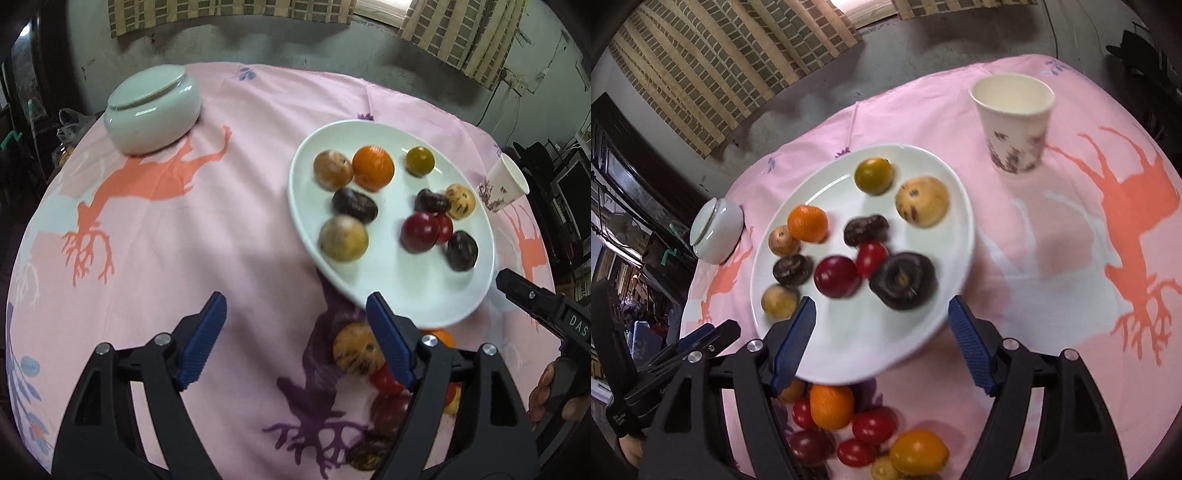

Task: Organize fruits
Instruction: 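Withdraw both grippers from the plate back over the fruit cluster, then grasp another round dark purple fruit with the left gripper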

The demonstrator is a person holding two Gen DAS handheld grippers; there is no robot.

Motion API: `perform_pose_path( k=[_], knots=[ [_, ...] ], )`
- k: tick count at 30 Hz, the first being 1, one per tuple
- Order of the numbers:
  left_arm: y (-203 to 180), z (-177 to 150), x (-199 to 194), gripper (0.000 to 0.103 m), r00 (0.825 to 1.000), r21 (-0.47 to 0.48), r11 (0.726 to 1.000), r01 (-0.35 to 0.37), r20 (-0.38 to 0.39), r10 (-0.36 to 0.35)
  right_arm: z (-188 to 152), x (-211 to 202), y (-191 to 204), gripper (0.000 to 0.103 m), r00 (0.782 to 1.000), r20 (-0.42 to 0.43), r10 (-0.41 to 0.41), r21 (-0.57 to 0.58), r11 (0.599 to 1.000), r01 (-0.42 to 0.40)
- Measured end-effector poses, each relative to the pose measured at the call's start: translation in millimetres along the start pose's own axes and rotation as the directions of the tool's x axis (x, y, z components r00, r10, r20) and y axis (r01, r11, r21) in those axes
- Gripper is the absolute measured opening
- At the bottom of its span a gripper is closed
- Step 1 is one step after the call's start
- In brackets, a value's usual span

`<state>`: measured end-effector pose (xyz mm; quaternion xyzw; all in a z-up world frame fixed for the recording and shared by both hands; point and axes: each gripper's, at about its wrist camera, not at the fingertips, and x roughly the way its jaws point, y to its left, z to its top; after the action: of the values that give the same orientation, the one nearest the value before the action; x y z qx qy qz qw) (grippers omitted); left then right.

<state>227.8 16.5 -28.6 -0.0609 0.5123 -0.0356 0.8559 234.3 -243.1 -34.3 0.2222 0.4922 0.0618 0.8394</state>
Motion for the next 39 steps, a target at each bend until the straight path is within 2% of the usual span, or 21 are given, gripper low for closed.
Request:
perform_pose_path(
  k=[3,10,16,24,31,39],
  knots=[
    [7,-21,-7,0.081,0.999,-0.019,1.000,0.002,-0.037,-0.002,-19,-13,-15,0.075,1.000,-0.016,-0.003,0.051,0.999,0.004],
    [11,-60,-24,0.085,0.996,-0.041,0.999,0.005,-0.087,-0.009,-65,-39,-24,0.075,0.998,-0.057,-0.003,0.066,0.998,0.007],
    [0,-82,-34,0.087,0.994,-0.007,1.000,-0.008,-0.106,0.008,-102,-55,-25,0.075,0.994,-0.099,0.046,0.077,0.996,-0.039],
    [-24,-102,-29,0.087,0.989,0.070,0.997,0.021,-0.149,-0.010,-136,-62,-21,0.076,0.987,-0.150,0.065,0.056,0.997,-0.057],
    [-43,-110,-18,0.087,0.983,0.122,0.992,0.037,-0.183,-0.014,-147,-58,-24,0.076,0.981,-0.184,0.066,0.065,0.996,-0.055],
    [-49,-111,-1,0.087,0.978,0.120,0.992,0.037,-0.207,-0.012,-146,-51,-26,0.076,0.976,-0.204,0.073,0.072,0.996,-0.060]
  ],
)
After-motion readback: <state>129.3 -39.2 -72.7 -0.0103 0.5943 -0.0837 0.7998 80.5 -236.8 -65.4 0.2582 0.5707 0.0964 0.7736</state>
